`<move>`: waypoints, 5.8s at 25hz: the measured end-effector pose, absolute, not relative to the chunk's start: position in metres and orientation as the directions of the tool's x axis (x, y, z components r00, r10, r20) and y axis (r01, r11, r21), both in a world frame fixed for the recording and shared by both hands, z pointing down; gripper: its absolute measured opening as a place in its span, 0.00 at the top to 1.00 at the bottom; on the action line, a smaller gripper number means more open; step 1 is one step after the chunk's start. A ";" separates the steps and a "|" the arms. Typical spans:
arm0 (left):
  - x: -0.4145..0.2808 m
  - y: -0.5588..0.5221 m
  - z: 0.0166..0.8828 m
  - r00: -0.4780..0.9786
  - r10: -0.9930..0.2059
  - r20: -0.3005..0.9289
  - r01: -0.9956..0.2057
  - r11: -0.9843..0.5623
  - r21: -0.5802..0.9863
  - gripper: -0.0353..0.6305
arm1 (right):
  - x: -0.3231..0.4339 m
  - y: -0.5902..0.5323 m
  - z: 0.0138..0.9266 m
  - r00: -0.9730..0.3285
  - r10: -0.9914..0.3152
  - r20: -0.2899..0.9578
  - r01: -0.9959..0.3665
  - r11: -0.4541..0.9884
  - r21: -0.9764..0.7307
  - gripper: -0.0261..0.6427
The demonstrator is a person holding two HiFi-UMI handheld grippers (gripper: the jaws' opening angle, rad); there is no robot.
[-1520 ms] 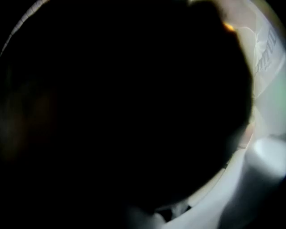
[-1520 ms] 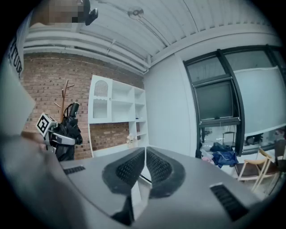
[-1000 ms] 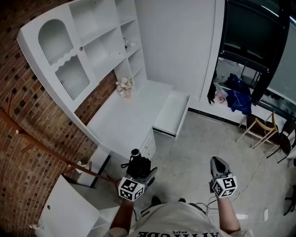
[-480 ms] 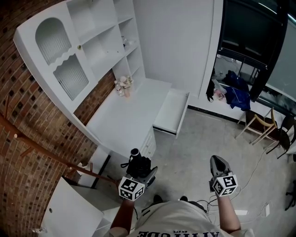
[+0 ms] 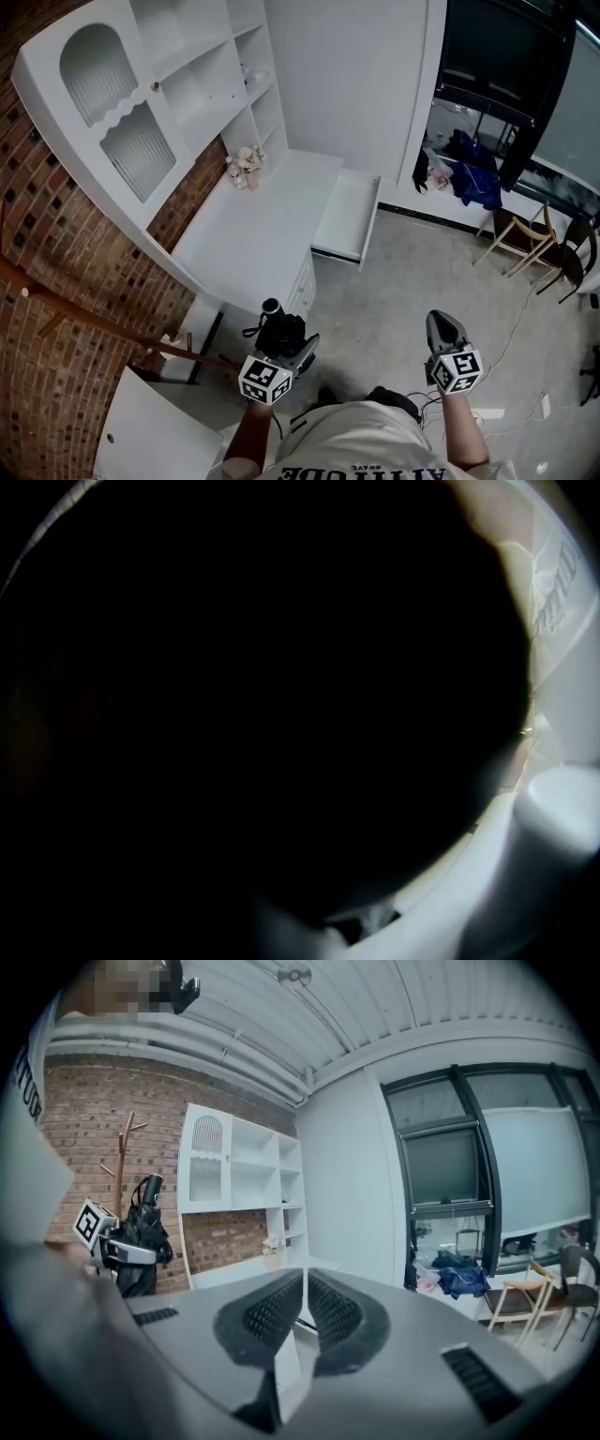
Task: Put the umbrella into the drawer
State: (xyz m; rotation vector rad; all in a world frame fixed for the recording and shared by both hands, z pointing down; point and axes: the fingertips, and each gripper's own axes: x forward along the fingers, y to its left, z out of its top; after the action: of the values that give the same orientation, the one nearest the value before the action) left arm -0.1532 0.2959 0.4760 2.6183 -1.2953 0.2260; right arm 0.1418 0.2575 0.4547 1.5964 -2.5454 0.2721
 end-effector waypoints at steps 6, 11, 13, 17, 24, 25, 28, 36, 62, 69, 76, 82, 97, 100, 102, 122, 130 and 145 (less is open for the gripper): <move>-0.174 0.300 0.483 0.624 -0.747 0.229 -0.780 -0.611 0.135 0.56 | 0.120 0.270 0.461 -0.413 -0.884 0.218 -0.910 0.406 -0.078 0.91; -0.184 0.298 0.485 0.634 -0.740 0.225 -0.773 -0.618 0.144 0.56 | 0.111 0.273 0.460 -0.398 -0.889 0.226 -0.917 0.394 -0.066 0.91; -0.187 0.296 0.485 0.636 -0.740 0.221 -0.772 -0.618 0.152 0.56 | 0.109 0.272 0.457 -0.390 -0.892 0.228 -0.920 0.385 -0.068 0.91; -0.187 0.289 0.484 0.641 -0.737 0.216 -0.768 -0.618 0.169 0.56 | 0.113 0.270 0.462 -0.388 -0.891 0.236 -0.921 0.382 -0.072 0.91; -0.185 0.272 0.490 0.629 -0.742 0.231 -0.777 -0.607 0.167 0.56 | 0.110 0.248 0.474 -0.409 -0.880 0.240 -0.912 0.398 -0.096 0.91; -0.185 0.268 0.491 0.626 -0.744 0.234 -0.780 -0.603 0.167 0.56 | 0.110 0.243 0.476 -0.413 -0.878 0.241 -0.911 0.401 -0.099 0.91; -0.182 0.256 0.492 0.618 -0.748 0.244 -0.786 -0.596 0.165 0.56 | 0.113 0.225 0.479 -0.421 -0.874 0.244 -0.907 0.406 -0.111 0.91; -0.170 0.204 0.496 0.593 -0.761 0.264 -0.805 -0.566 0.178 0.56 | 0.125 0.166 0.490 -0.449 -0.853 0.267 -0.894 0.434 -0.117 0.91; -0.079 0.055 0.505 0.549 -0.786 0.284 -0.835 -0.505 0.217 0.56 | 0.200 -0.010 0.522 -0.550 -0.783 0.291 -0.835 0.514 -0.195 0.91; -0.070 0.038 0.504 0.542 -0.793 0.278 -0.839 -0.492 0.233 0.56 | 0.207 -0.029 0.520 -0.561 -0.779 0.279 -0.828 0.522 -0.206 0.91; -0.068 0.024 0.505 0.541 -0.794 0.278 -0.840 -0.489 0.236 0.57 | 0.212 -0.038 0.520 -0.555 -0.784 0.279 -0.832 0.514 -0.210 0.91; -0.071 0.000 0.508 0.558 -0.783 0.274 -0.828 -0.507 0.240 0.57 | 0.207 -0.054 0.525 -0.539 -0.789 0.294 -0.842 0.500 -0.203 0.91; -0.098 -0.108 0.541 0.645 -0.686 0.337 -0.764 -0.585 0.273 0.57 | 0.167 -0.120 0.547 -0.472 -0.796 0.379 -0.881 0.432 -0.192 0.91; -0.100 -0.131 0.556 0.662 -0.655 0.364 -0.749 -0.597 0.288 0.57 | 0.158 -0.130 0.558 -0.462 -0.784 0.416 -0.887 0.421 -0.191 0.91; -0.102 -0.145 0.566 0.676 -0.631 0.380 -0.736 -0.607 0.301 0.57 | 0.150 -0.139 0.564 -0.454 -0.776 0.438 -0.890 0.417 -0.184 0.91; -0.093 -0.243 0.665 0.789 -0.388 0.478 -0.601 -0.652 0.463 0.57 | 0.090 -0.184 0.616 -0.373 -0.693 0.617 -0.927 0.312 -0.210 0.91; -0.076 -0.256 0.697 0.800 -0.326 0.504 -0.580 -0.639 0.505 0.57 | 0.090 -0.186 0.630 -0.350 -0.682 0.642 -0.936 0.273 -0.220 0.91; -0.029 -0.296 0.777 0.738 -0.293 0.608 -0.646 -0.565 0.513 0.57 | 0.123 -0.221 0.658 -0.419 -0.639 0.645 -0.907 0.330 -0.263 0.91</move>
State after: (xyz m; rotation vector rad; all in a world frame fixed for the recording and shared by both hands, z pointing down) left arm -0.0291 -0.2958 0.7769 2.1817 -0.7044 0.6008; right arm 0.1226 -0.2205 0.6576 1.3612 -2.1726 0.8436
